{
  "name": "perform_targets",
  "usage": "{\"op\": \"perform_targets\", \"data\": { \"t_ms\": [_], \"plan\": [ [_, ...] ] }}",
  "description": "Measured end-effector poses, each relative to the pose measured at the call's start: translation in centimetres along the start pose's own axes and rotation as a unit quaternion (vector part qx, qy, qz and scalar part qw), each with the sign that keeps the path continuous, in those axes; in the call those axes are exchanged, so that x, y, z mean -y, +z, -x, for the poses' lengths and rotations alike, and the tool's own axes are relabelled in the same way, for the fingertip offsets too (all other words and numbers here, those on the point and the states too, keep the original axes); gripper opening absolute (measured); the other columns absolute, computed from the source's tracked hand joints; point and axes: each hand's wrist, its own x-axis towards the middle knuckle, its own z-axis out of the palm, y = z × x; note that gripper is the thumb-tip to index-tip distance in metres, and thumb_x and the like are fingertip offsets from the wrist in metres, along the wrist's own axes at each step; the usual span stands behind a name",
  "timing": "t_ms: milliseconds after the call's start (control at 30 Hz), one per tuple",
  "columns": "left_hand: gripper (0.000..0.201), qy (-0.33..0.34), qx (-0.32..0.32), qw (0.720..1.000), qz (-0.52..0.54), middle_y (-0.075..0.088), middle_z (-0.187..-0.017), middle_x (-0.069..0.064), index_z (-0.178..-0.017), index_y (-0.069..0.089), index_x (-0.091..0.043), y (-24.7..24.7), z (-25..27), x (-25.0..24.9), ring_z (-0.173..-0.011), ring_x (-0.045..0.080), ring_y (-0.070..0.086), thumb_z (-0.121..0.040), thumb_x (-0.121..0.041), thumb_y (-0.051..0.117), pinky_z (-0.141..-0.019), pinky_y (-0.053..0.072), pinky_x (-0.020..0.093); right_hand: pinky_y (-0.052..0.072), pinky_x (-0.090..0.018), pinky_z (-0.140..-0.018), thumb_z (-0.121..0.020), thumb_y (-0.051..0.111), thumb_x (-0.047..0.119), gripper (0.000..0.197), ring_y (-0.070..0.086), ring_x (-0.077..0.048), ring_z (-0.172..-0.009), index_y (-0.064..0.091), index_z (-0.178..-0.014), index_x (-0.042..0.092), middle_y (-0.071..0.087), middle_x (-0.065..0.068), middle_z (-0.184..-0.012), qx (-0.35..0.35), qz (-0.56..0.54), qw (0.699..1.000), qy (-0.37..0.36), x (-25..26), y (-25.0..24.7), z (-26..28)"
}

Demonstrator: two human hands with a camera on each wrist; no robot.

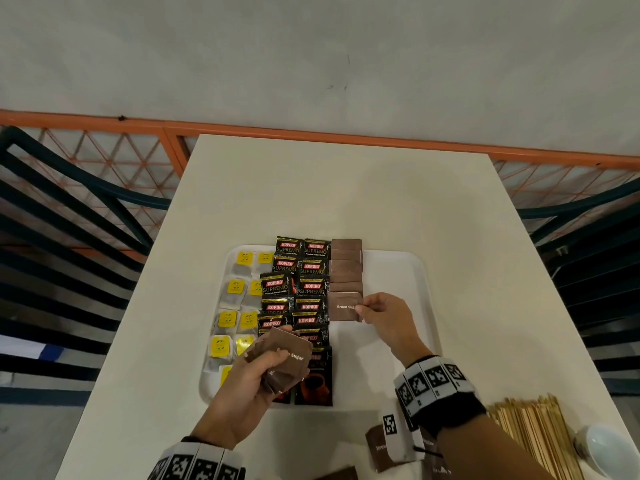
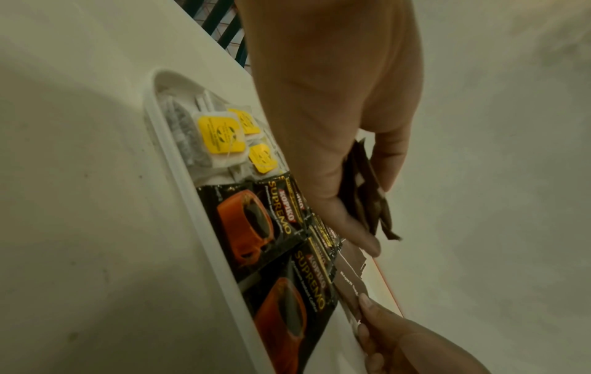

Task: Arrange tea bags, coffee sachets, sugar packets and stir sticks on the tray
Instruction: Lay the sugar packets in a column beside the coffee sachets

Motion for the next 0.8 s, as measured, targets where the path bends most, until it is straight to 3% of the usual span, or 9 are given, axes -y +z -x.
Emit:
{"op": "perform_targets", "data": {
  "t_ms": [200, 400, 500, 567, 633, 800],
  "plan": [
    [0.030, 0.015, -0.005, 1.000, -0.019, 0.074, -0.084, 0.009, -0.105, 0.062, -0.012, 0.1, 0.0, 0.2, -0.074, 0.018, 0.072, -0.084, 0.005, 0.052, -0.058, 0.058, 0.029, 0.039, -0.015, -0.060, -0.077, 0.073, 0.012, 0.014, 0.057, -0.013, -0.070, 0.060, -0.081, 0.012, 0.063, -0.001, -0.071, -0.056, 0.036, 0.998, -0.014, 0.0, 0.5, 0.1],
    [0.028, 0.025, -0.012, 0.999, -0.034, 0.072, -0.083, 0.008, -0.100, 0.062, -0.013, 0.2, -0.1, 0.3, -0.071, 0.016, 0.071, -0.083, 0.007, 0.054, -0.056, 0.057, 0.028, 0.035, -0.008, -0.055, -0.085, 0.065, 0.022, 0.012, 0.051, -0.001, -0.064, 0.060, -0.089, 0.012, 0.059, 0.007, -0.071, -0.056, 0.074, 0.995, -0.036, 1.4, 0.2, 1.9],
    [0.027, 0.029, -0.014, 0.999, -0.038, 0.072, -0.084, 0.008, -0.102, 0.062, -0.012, 0.3, 0.0, 0.4, -0.072, 0.016, 0.071, -0.082, 0.006, 0.055, -0.055, 0.057, 0.027, 0.041, -0.016, -0.065, -0.092, 0.053, 0.036, 0.025, 0.057, -0.010, -0.074, 0.062, -0.092, 0.013, 0.064, 0.001, -0.085, 0.056, 0.124, 0.990, -0.041, 2.7, 0.2, 3.8],
    [0.029, 0.031, -0.016, 0.999, -0.031, 0.071, -0.089, 0.010, -0.105, 0.062, -0.011, 0.4, -0.1, 0.4, -0.075, 0.017, 0.071, -0.081, 0.005, 0.057, -0.056, 0.056, 0.027, 0.043, -0.016, -0.062, -0.093, 0.045, 0.044, 0.037, 0.060, -0.009, -0.072, 0.063, -0.097, 0.012, 0.066, 0.000, -0.088, 0.177, 0.118, 0.976, -0.035, 3.3, 0.4, 5.4],
    [0.032, 0.034, -0.021, 0.999, -0.028, 0.068, -0.098, 0.014, -0.109, 0.060, -0.008, 0.5, -0.1, 0.5, -0.081, 0.020, 0.070, -0.080, 0.004, 0.058, -0.058, 0.057, 0.027, 0.046, -0.014, -0.059, -0.092, 0.049, 0.045, 0.036, 0.063, -0.006, -0.071, 0.063, -0.097, 0.012, 0.067, -0.001, -0.089, 0.254, 0.093, 0.962, -0.040, 3.4, 0.8, 6.9],
    [0.026, 0.033, -0.010, 0.997, -0.067, 0.069, -0.096, 0.015, -0.103, 0.062, -0.009, 0.7, 0.2, 0.6, -0.080, 0.021, 0.070, -0.080, 0.004, 0.059, -0.059, 0.057, 0.026, 0.053, -0.017, -0.063, -0.087, 0.064, 0.014, 0.007, 0.063, -0.007, -0.069, 0.062, -0.091, 0.009, 0.067, -0.006, -0.084, 0.261, -0.021, 0.963, -0.054, 2.7, 1.4, 7.6]
  ]
}}
